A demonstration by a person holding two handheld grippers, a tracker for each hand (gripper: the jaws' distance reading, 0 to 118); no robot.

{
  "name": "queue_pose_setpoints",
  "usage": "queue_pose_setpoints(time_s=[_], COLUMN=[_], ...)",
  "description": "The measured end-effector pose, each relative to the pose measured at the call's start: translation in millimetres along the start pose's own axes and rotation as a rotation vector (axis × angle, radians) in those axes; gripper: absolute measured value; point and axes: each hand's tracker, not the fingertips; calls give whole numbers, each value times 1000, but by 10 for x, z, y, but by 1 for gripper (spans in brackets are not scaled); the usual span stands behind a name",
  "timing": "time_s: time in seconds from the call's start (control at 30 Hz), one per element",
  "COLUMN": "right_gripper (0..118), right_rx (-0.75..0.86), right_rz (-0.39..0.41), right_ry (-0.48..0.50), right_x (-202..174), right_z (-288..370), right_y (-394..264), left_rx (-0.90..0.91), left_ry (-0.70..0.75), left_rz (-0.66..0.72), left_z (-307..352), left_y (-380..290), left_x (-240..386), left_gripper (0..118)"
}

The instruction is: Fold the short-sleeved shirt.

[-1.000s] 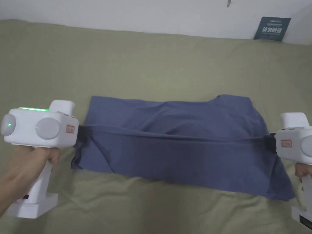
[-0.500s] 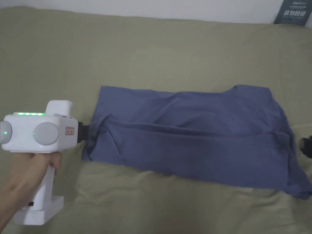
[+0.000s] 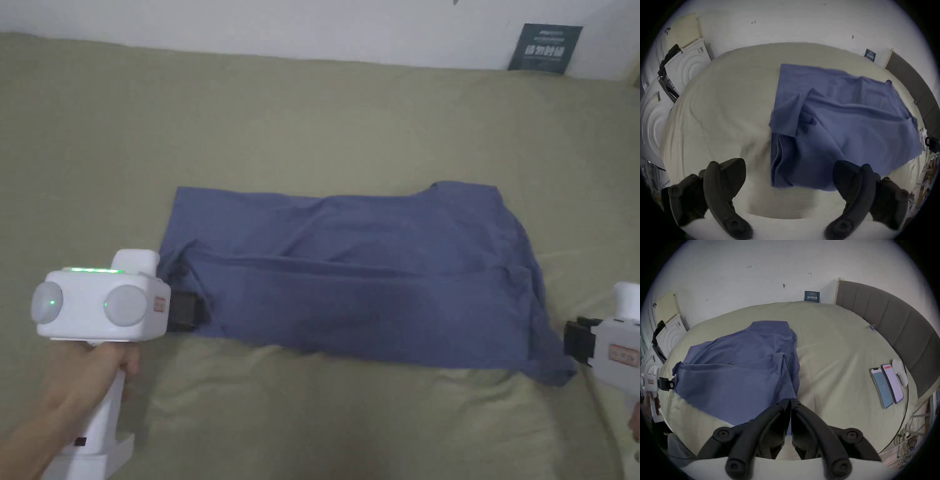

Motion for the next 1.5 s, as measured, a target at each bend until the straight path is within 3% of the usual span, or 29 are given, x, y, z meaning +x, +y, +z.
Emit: queue_pose_setpoints(time_s=[0.07, 0.1, 0.13, 0.2, 0.23, 0.27, 0.37, 0.4, 0.43, 0.47, 0.53, 0.67, 0.83, 1.13, 1.33, 1.37, 1.4, 1.43, 1.47, 1.5], right_gripper=[7, 9, 19, 103, 117, 109, 110, 97, 68, 20, 11, 11, 11, 11, 11, 16, 34, 63, 109, 118], right_rx=[2, 0, -7, -25, -36, -26, -91, -119, -145, -159, -142, -117, -98, -111, -133, -123, -123, -126, -128, -130], right_rz=[8, 10, 8, -21, -23, -24, 6, 21, 40, 53, 46, 37, -2, 9, 61, 68, 65, 62, 58, 59], right_ry=[-12, -19, -17, -14, -14, -22, -12, -4, -15, -1, 15, 11, 13, 62, 73, 65, 66, 64, 51, 58], right_x=[8, 11, 26, 60, 68, 75, -38, -71, -98, -121, -208, -217, -35, 21, -134, -94, -95, -107, -98, -158], right_z=[-31, -60, -92, -181, -244, -235, -281, -315, -471, -533, -571, -431, -32, 665, 719, 633, 600, 581, 575, 557], right_y=[-21, -21, -10, -2, -9, -38, 37, 45, -13, -31, -72, -84, -101, -770, -967, -956, -930, -901, -868, -838], left_rx=[-19, -22, -20, 1, 24, 42, 20, 12, 10, 10, 18, 46, 57, 8, -31, -27, -25, -22, -16, -13], left_ry=[9, -3, -42, -64, -62, -98, -93, -100, -101, -101, -89, -28, -66, -74, -104, -126, -124, -132, -152, -145], left_rz=[3, 13, 31, 27, -8, -9, 7, 16, 21, 23, 11, -63, -41, -52, 15, 33, 43, 46, 41, 34], left_z=[-47, -38, -35, 41, 62, 51, 35, -16, -17, -13, 27, 159, 392, 887, 929, 903, 886, 870, 863, 863], left_y=[-15, -29, -5, -9, -4, -8, 19, 39, 47, 55, 36, 29, -63, -932, -1161, -1142, -1126, -1109, -1087, -1068], left_x=[32, 36, 15, 29, 37, 32, 43, -4, -15, -22, 12, 25, -87, -366, -565, -576, -580, -584, -576, -572], left_gripper=[110, 104, 92, 58, 31, 11, 11, 11, 11, 11, 11, 11, 11, 11, 11, 11, 11, 16, 48, 87])
